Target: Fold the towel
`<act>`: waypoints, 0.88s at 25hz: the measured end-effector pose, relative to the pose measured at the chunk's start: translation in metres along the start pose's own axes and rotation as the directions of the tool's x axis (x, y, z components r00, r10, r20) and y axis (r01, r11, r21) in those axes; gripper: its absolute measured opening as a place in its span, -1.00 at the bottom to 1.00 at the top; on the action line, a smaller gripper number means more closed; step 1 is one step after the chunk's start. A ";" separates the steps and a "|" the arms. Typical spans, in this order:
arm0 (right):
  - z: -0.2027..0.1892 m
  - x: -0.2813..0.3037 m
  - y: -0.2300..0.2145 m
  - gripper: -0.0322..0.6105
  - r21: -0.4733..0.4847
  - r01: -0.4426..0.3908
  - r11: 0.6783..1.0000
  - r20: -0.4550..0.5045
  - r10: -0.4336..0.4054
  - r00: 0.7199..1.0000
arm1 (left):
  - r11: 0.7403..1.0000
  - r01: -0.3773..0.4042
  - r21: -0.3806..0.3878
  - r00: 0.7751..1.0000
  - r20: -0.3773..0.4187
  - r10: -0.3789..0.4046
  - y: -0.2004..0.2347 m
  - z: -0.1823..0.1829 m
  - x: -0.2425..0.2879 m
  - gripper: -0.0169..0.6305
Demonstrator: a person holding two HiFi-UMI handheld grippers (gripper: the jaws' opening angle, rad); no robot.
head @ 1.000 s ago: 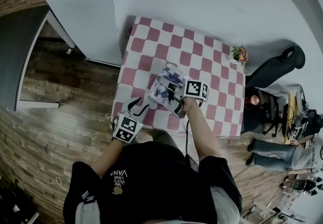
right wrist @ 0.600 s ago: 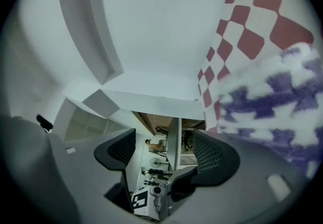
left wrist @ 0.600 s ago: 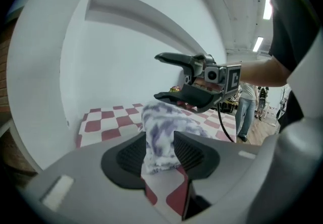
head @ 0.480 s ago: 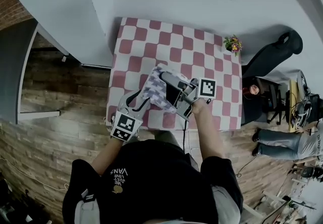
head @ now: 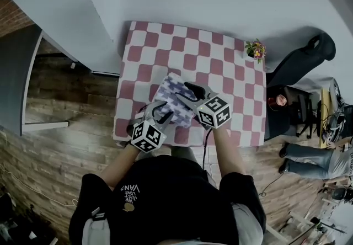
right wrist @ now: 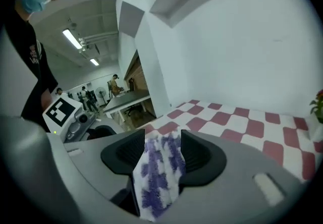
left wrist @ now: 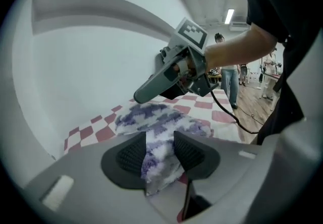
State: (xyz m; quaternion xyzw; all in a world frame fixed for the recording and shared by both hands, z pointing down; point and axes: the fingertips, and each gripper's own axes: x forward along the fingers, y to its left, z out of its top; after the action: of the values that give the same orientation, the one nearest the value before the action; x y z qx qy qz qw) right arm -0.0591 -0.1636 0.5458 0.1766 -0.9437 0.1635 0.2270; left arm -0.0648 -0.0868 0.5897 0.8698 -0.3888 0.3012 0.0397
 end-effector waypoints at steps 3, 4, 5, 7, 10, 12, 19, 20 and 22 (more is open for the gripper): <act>-0.019 0.020 -0.007 -0.18 -0.045 0.028 0.999 -0.064 -0.031 0.997 | 1.000 -0.003 -0.009 0.999 -0.043 0.003 0.001 -0.017 0.007 -0.50; -0.024 0.025 -0.012 -0.18 -0.052 0.041 0.998 -0.079 -0.045 0.996 | 1.000 -0.007 -0.018 0.999 -0.050 0.006 0.003 -0.022 0.009 -0.50; -0.028 0.030 -0.016 -0.18 -0.054 0.050 0.997 -0.093 -0.055 0.994 | 1.000 -0.010 -0.029 0.999 -0.053 0.009 0.005 -0.026 0.010 -0.50; -0.037 0.040 -0.022 -0.18 -0.050 0.057 0.997 -0.127 -0.063 0.990 | 0.999 -0.016 -0.052 0.998 -0.054 0.013 0.007 -0.031 0.014 -0.50; -0.052 0.049 -0.027 -0.18 -0.040 0.063 0.997 -0.179 -0.070 0.981 | 0.997 -0.019 -0.078 0.998 -0.054 0.015 0.006 -0.037 0.021 -0.50; -0.055 0.051 -0.028 -0.18 -0.038 0.067 0.997 -0.190 -0.073 0.979 | 0.995 -0.020 -0.098 0.998 -0.053 0.015 0.006 -0.038 0.023 -0.50; -0.012 0.010 -0.031 -0.18 0.066 0.139 0.988 0.033 -0.141 0.989 | 0.981 -0.003 -0.196 0.998 0.066 0.017 0.014 -0.017 -0.001 -0.50; -0.004 -0.002 -0.031 -0.18 0.084 0.164 0.983 0.076 -0.171 0.982 | 0.978 -0.012 -0.209 0.996 0.083 0.030 0.018 -0.013 -0.007 -0.50; 0.006 -0.027 -0.031 -0.18 0.119 0.224 0.967 0.145 -0.241 0.960 | 0.975 -0.029 -0.221 0.992 0.113 0.055 0.025 -0.006 -0.021 -0.50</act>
State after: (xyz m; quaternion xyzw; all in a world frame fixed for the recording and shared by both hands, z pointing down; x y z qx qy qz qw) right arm -0.0260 -0.1861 0.5349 0.3102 -0.9218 0.1690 0.1596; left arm -0.0960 -0.0888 0.5792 0.8680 -0.4396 0.2052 0.1057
